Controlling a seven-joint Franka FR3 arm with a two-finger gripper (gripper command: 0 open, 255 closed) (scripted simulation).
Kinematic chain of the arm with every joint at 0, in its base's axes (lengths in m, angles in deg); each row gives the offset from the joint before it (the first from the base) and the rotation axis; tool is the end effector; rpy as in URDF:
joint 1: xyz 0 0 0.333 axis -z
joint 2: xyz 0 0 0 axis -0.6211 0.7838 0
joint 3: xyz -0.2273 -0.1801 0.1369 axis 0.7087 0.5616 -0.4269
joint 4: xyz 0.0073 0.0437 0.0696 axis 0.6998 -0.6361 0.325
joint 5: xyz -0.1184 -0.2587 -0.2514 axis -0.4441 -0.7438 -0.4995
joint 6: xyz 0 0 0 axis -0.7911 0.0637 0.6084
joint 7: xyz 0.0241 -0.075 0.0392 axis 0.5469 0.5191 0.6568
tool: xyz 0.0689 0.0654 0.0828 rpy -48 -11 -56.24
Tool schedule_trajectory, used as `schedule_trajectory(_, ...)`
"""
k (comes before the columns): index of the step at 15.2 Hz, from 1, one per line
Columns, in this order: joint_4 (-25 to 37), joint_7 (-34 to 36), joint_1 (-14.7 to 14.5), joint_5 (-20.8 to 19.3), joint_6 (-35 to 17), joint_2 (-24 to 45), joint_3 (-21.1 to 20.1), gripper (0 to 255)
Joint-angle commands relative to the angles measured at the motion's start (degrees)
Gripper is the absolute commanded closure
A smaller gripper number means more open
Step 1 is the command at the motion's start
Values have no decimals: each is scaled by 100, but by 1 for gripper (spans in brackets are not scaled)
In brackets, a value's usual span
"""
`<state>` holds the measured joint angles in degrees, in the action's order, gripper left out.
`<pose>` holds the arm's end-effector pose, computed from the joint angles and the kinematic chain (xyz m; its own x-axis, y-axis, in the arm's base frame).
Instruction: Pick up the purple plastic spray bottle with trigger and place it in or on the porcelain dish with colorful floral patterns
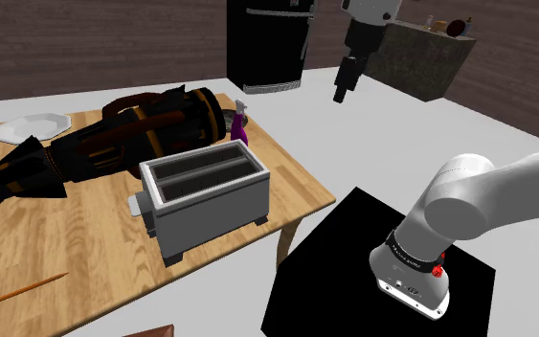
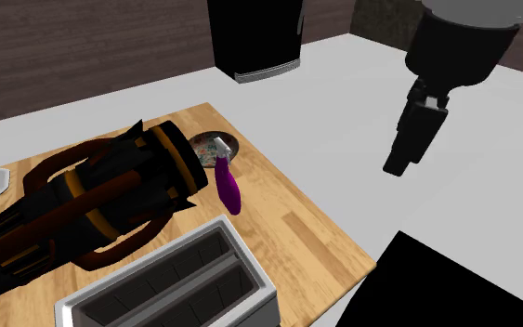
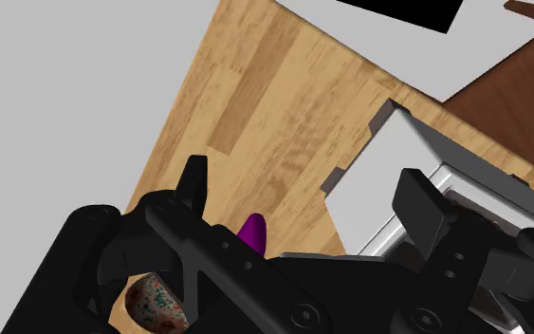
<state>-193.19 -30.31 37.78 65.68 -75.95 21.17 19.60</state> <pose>0.3026 0.0112 0.5758 0.9829 0.1822 0.0270 0.1811 -0.9827 0.0390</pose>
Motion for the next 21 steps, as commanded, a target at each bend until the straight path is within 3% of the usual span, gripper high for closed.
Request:
schedule_trajectory(1, 0, 0, 0, 0, 0, 0, 0, 0)
schedule_trajectory(11, -781, 301, 5, 30, -2522, 1162, -198, 0)
schedule_trajectory(21, -566, 744, 119, -221, -4837, 3122, -431, 0)
